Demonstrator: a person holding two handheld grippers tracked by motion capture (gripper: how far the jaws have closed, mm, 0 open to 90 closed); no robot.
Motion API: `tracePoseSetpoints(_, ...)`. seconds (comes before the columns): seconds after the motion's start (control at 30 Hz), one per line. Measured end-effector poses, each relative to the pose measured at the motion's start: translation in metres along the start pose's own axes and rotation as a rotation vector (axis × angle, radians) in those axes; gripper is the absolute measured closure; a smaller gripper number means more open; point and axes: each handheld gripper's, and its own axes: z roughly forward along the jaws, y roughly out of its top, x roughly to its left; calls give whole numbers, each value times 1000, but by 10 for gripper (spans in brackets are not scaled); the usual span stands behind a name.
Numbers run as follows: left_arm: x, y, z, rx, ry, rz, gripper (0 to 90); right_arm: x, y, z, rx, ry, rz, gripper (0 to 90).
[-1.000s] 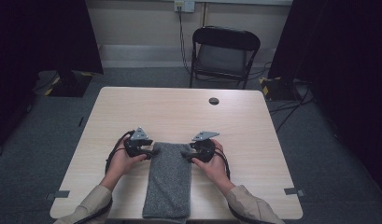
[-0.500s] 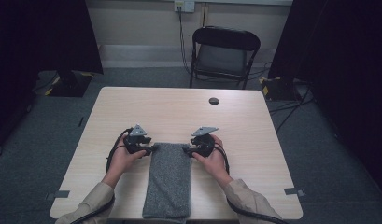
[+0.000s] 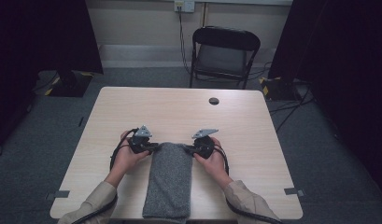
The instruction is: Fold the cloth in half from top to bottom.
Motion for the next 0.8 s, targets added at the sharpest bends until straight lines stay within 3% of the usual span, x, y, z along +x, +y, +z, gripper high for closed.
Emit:
tracePoseSetpoints(0.13, 5, 11, 4, -19, -18, 1, 853, -10, 4, -6, -6, 12, 27, 864)
tracePoseSetpoints(0.17, 7, 17, 5, -28, -19, 3, 855, -18, 12, -9, -16, 0, 30, 864)
tracePoseSetpoints(0.27, 14, 41, 6, -66, -10, 15, 856, -27, 22, -11, -23, -24, 29, 864)
tracePoseSetpoints(0.3, 17, 51, 6, -83, -7, 15, 857, -36, 37, -15, -51, -37, 20, 863)
tracePoseSetpoints(0.37, 22, 68, 5, -118, -8, 9, 857, -39, 44, -17, -61, -48, 14, 863)
tracePoseSetpoints(0.43, 26, 76, 5, -131, -7, -3, 859, -44, 54, -22, -79, -56, 21, 863)
tracePoseSetpoints(0.6, 24, 74, 5, -132, -14, 7, 860, -47, 52, -32, -110, -29, 14, 855)
tracePoseSetpoints(0.7, 21, 67, 2, -134, -15, -3, 859, -49, 44, -35, -118, -9, 53, 843)
tracePoseSetpoints(0.8, 18, 62, -1, -129, -12, 6, 859, -48, 36, -39, -123, -5, 56, 839)
